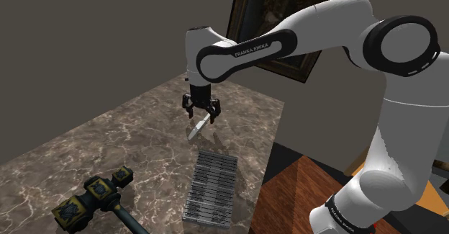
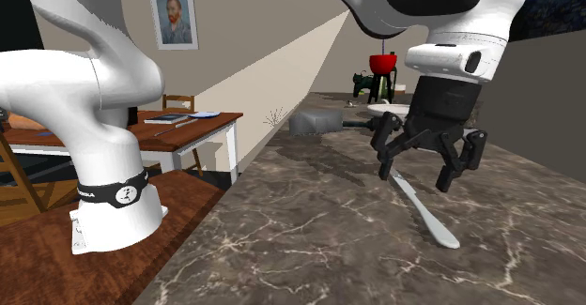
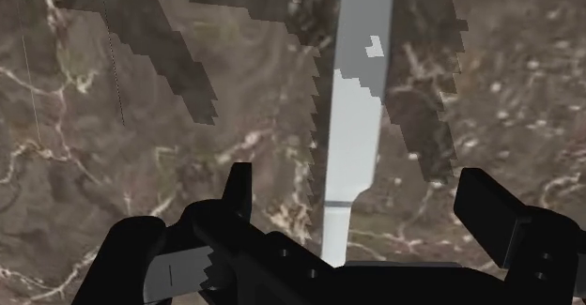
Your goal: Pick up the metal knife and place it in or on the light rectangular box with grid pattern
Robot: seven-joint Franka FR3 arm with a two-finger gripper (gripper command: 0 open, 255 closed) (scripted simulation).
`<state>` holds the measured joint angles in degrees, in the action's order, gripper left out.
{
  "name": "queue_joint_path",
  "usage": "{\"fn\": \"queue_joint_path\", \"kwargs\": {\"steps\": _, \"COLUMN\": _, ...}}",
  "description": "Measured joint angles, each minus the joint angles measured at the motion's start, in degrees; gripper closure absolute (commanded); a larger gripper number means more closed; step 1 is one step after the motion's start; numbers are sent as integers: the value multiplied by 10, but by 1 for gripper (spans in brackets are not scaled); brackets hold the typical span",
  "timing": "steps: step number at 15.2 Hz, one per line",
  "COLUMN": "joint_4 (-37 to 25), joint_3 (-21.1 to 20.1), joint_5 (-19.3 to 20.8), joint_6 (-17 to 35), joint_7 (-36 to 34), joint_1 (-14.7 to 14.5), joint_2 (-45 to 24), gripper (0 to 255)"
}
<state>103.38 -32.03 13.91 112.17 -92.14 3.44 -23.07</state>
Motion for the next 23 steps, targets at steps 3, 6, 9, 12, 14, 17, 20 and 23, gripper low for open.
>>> {"fn": "queue_joint_path", "kwargs": {"steps": 3, "joint_4": 0, "joint_3": 0, "joint_5": 0, "joint_6": 0, "joint_7": 0, "joint_1": 0, "joint_2": 0, "gripper": 255}}
{"fn": "queue_joint_path", "kwargs": {"steps": 6, "joint_4": -1, "joint_3": 0, "joint_5": 0, "joint_6": 1, "joint_7": 0, "joint_1": 0, "joint_2": 1, "gripper": 255}}
{"fn": "queue_joint_path", "kwargs": {"steps": 9, "joint_4": 0, "joint_3": -1, "joint_5": 0, "joint_6": 1, "joint_7": 0, "joint_1": 0, "joint_2": 2, "gripper": 255}}
{"fn": "queue_joint_path", "kwargs": {"steps": 12, "joint_4": -1, "joint_3": 0, "joint_5": 0, "joint_6": 0, "joint_7": 0, "joint_1": 0, "joint_2": 1, "gripper": 255}}
{"fn": "queue_joint_path", "kwargs": {"steps": 14, "joint_4": -2, "joint_3": -1, "joint_5": -1, "joint_6": -3, "joint_7": 1, "joint_1": 0, "joint_2": 2, "gripper": 255}}
{"fn": "queue_joint_path", "kwargs": {"steps": 17, "joint_4": -11, "joint_3": -4, "joint_5": -7, "joint_6": -19, "joint_7": 3, "joint_1": 1, "joint_2": 10, "gripper": 255}}
{"fn": "queue_joint_path", "kwargs": {"steps": 20, "joint_4": -18, "joint_3": -6, "joint_5": -13, "joint_6": -35, "joint_7": 10, "joint_1": 5, "joint_2": 21, "gripper": 255}}
{"fn": "queue_joint_path", "kwargs": {"steps": 23, "joint_4": -30, "joint_3": -8, "joint_5": -19, "joint_6": -54, "joint_7": 14, "joint_1": 6, "joint_2": 30, "gripper": 255}}
